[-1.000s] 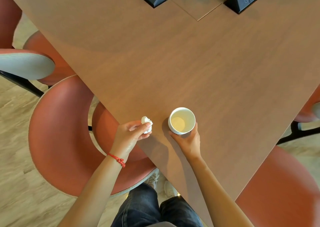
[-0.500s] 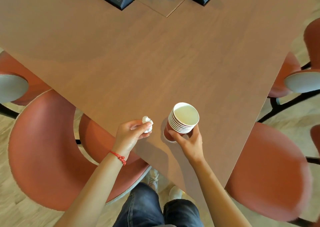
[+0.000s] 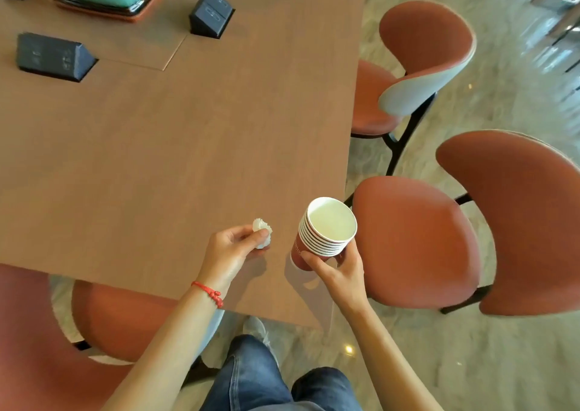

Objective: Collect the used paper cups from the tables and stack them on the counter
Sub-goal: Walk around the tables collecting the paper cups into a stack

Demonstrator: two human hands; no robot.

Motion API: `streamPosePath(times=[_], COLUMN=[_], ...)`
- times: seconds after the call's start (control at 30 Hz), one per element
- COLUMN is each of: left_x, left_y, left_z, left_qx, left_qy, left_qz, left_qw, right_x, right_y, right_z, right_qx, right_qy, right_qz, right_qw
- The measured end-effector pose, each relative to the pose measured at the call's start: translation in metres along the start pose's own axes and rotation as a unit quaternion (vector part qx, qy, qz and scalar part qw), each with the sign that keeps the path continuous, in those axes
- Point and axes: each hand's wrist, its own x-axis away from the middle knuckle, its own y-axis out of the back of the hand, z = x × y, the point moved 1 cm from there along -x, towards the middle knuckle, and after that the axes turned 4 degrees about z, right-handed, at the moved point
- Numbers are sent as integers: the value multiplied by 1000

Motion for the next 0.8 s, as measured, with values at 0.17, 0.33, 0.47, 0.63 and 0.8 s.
streamPosePath(times=[0.17, 0.33, 0.47, 0.63, 0.8], left_x=[22, 56, 88, 135, 180], left_y=[-68, -146, -211, -294, -367], left_z=[10, 29, 49, 75, 100], left_qx=[-42, -91, -131, -174, -198], left_qy=[-4, -7, -14, -18, -18], left_qz=[83, 166, 235, 333, 430], left_qw=[996, 982, 963, 927, 880], right_x=[45, 104, 157, 229, 298], right_y=[70, 144, 198, 254, 301], right_z=[-7, -22, -38, -48, -61], right_qx=[-27, -42, -54, -64, -76], right_qy=[4, 8, 1, -10, -31], right_qz=[-86, -199, -280, -378, -481], right_qw=[996, 979, 959, 923, 873])
